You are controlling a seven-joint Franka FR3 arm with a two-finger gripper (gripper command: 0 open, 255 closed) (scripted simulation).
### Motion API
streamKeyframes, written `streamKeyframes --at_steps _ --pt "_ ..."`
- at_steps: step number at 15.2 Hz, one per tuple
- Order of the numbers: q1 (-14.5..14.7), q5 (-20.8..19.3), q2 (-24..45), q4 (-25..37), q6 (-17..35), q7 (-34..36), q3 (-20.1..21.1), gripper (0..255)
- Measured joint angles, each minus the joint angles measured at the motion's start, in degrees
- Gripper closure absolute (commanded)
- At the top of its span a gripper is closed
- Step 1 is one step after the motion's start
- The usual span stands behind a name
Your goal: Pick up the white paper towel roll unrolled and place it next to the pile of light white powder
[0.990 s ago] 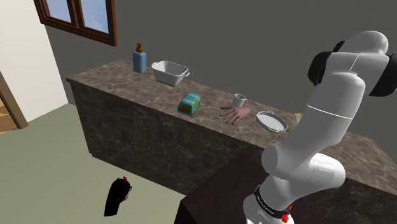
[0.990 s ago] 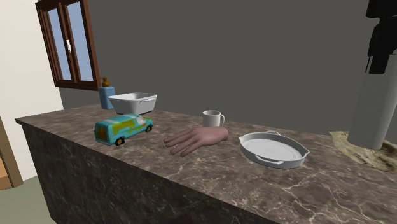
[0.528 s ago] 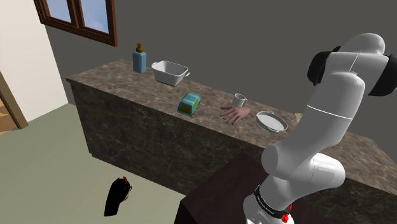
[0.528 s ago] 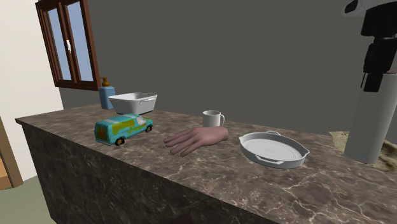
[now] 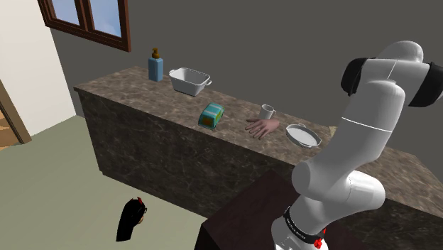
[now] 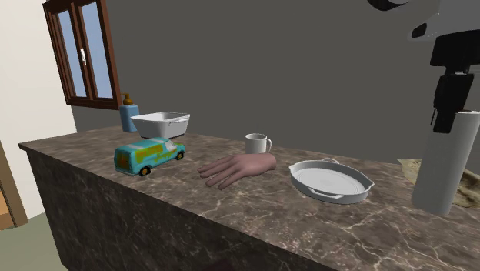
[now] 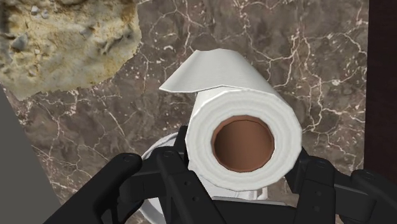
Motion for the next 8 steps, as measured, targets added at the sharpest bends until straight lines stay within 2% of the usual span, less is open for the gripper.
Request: streamKeyframes --at_steps 8 --pt "-0.32 1.36 1.53 -3.07 4.19 -0.98 0.57 255"
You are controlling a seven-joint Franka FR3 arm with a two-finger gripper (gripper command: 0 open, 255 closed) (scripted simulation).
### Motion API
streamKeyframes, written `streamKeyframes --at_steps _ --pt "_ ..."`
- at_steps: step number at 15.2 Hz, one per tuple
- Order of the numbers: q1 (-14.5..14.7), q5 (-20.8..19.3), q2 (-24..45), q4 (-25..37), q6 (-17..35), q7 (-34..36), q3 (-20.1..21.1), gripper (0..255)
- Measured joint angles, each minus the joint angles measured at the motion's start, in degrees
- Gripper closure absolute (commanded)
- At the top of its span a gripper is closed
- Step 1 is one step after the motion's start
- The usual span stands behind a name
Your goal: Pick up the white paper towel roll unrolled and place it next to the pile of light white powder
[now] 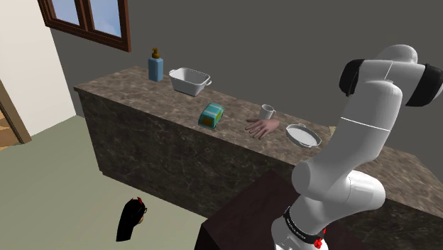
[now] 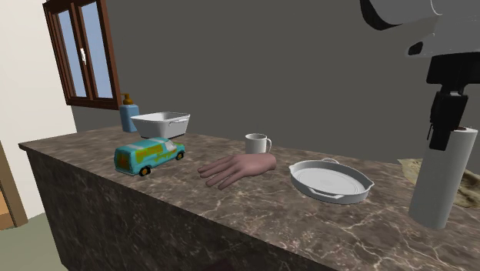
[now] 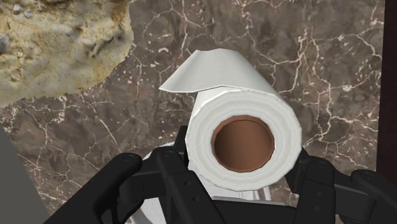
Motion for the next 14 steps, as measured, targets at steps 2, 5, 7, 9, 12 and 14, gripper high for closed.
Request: streamKeyframes --at_steps 2,5,7,9,12,14 --pt "0.02 0.01 -0.01 -0.09 0.09 0.00 0.01 255" --pt "0.02 0.01 -0.01 -0.11 0.12 0.00 0.01 0" --pt "0.02 0.01 -0.01 -0.11 0.12 0.00 0.01 0" --pt "0.02 0.01 -0.01 -0.11 0.12 0.00 0.01 0" --pt "0.11 -0.29 -0.36 0.33 -0.58 0.18 -0.12 0" --pt "0.26 -1.09 -1.25 2.44 -3.28 0.78 -0.48 0"
